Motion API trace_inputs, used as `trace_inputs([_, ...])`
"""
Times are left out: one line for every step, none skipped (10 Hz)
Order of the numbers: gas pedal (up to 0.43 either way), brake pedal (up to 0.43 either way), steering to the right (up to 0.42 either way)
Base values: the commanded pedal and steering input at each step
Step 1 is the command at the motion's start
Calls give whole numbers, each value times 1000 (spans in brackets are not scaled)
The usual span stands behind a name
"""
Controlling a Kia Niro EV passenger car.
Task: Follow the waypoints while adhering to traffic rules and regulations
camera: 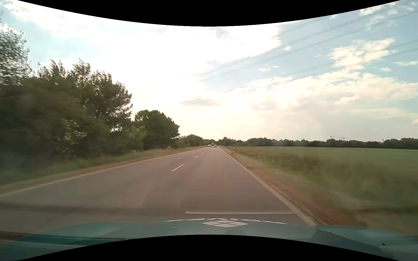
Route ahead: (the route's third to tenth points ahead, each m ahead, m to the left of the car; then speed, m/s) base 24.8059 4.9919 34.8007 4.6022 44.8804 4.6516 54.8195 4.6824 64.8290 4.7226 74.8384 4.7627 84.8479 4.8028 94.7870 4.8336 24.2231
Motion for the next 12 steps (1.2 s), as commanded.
trace_inputs([240, 0, -3])
trace_inputs([240, 0, -3])
trace_inputs([240, 0, -3])
trace_inputs([240, 0, -3])
trace_inputs([240, 0, -3])
trace_inputs([240, 0, -3])
trace_inputs([240, 0, -3])
trace_inputs([240, 0, -2])
trace_inputs([240, 0, -2])
trace_inputs([240, 0, -2])
trace_inputs([240, 0, -2])
trace_inputs([240, 0, -2])
